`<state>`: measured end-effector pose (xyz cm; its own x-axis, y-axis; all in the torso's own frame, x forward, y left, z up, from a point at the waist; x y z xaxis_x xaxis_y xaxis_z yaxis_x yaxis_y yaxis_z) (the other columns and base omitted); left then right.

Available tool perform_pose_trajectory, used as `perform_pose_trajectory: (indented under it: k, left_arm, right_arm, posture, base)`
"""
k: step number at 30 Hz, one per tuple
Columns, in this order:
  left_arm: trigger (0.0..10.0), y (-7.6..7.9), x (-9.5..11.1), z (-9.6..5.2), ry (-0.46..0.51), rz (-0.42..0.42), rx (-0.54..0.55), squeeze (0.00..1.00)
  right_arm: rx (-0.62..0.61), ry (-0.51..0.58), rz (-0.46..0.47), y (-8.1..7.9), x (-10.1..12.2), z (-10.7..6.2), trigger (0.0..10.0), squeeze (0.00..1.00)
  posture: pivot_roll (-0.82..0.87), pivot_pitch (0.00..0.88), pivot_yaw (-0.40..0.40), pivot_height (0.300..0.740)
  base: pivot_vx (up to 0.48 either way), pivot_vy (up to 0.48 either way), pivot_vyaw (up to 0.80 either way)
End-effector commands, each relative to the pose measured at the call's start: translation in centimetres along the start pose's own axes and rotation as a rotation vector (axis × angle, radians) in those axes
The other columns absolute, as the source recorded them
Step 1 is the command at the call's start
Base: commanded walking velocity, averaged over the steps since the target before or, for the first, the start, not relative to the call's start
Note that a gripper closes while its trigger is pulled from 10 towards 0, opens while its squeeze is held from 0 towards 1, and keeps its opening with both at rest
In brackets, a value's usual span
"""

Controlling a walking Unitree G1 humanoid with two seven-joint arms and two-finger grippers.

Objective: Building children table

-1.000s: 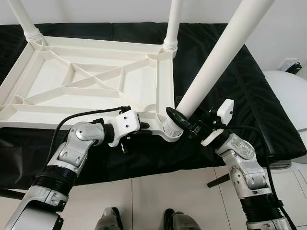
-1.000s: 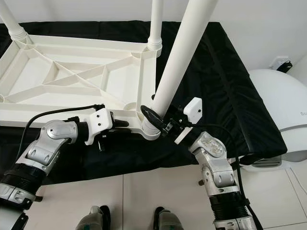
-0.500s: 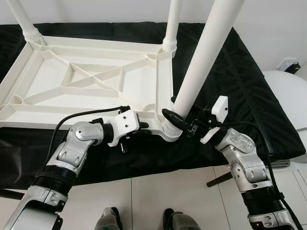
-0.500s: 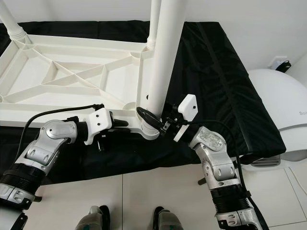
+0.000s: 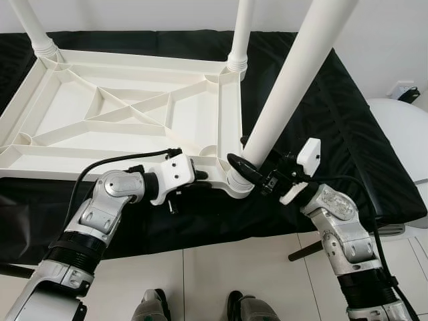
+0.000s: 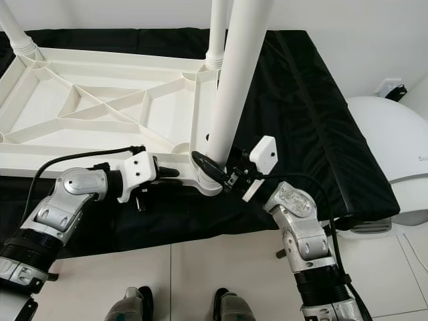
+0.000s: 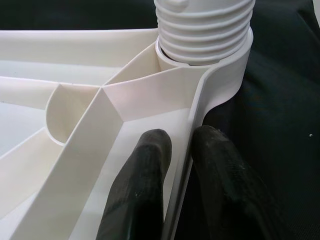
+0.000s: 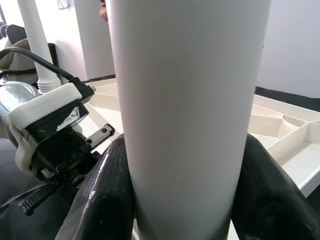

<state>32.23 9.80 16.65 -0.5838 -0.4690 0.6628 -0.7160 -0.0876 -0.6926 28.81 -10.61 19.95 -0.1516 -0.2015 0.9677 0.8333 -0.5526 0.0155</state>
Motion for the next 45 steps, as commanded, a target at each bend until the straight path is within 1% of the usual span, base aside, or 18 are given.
perform_pose_trajectory:
  k: [1, 5, 7, 22, 26, 36, 39, 45]
  left_arm:
    - [10.0, -0.3, -0.6, -0.7, -0.023, -0.024, 0.048, 0.00]
    - [10.0, -0.3, -0.6, -0.6, -0.023, -0.024, 0.048, 0.00]
    - [10.0, -0.2, -0.7, -0.7, -0.023, -0.025, 0.049, 0.00]
    - [10.0, -0.3, -0.7, -0.8, -0.025, -0.024, 0.051, 0.00]
    - [10.0, -0.3, -0.6, -0.9, -0.024, -0.023, 0.051, 0.00]
    - [10.0, -0.4, -0.6, -0.9, -0.023, -0.022, 0.052, 0.00]
    - [10.0, -0.4, -0.6, -0.8, -0.022, -0.021, 0.051, 0.00]
    - [10.0, -0.4, -0.6, -0.8, -0.023, -0.021, 0.049, 0.00]
  right_arm:
    - [-0.043, -0.161, 0.145, -0.8, -4.3, -1.0, 10.0, 0.00]
    - [-0.062, -0.155, 0.144, -0.8, -4.3, -1.0, 10.0, 0.00]
    - [-0.102, -0.145, 0.151, -0.7, -4.3, -0.9, 10.0, 0.00]
    - [-0.180, -0.122, 0.144, -1.2, -4.3, -0.6, 10.0, 0.00]
    - [-0.240, -0.101, 0.128, -1.4, -4.2, -0.6, 10.0, 0.00]
    - [-0.282, -0.080, 0.120, -1.5, -3.9, -0.6, 10.0, 0.00]
    - [-0.310, -0.071, 0.112, -1.6, -3.9, -0.5, 10.0, 0.00]
    - [-0.358, -0.058, 0.110, -2.1, -4.0, -0.4, 10.0, 0.00]
  posture:
    - [0.07, 0.243, -0.013, 0.740]
    - [0.07, 0.243, -0.013, 0.740]
    - [0.07, 0.244, -0.014, 0.740]
    - [0.08, 0.248, -0.015, 0.740]
    - [0.08, 0.249, -0.015, 0.740]
    - [0.08, 0.248, -0.016, 0.740]
    - [0.08, 0.248, -0.016, 0.740]
    - [0.08, 0.249, -0.015, 0.740]
  base:
    - [0.000, 0.000, 0.00]
    - [0.000, 0.000, 0.00]
    - [0.000, 0.000, 0.00]
    - [0.000, 0.000, 0.00]
    - [0.000, 0.000, 0.00]
    - [0.000, 0.000, 0.00]
    - [0.000, 0.000, 0.00]
    - [0.000, 0.000, 0.00]
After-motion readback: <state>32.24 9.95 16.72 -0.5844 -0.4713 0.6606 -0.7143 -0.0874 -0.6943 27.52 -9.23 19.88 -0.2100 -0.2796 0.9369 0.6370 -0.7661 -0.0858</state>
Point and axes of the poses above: a point about 5 cm out from each wrist's last joint towards the gripper, its own z axis pointing out of the wrist towards the gripper, its own x axis along the axis of the wrist's last joint, y = z × x, the point moved 2 cm from there along z, pointing out of the wrist towards the gripper, and after that the axes turned 14 degrees about z, right-handed, at the moved point
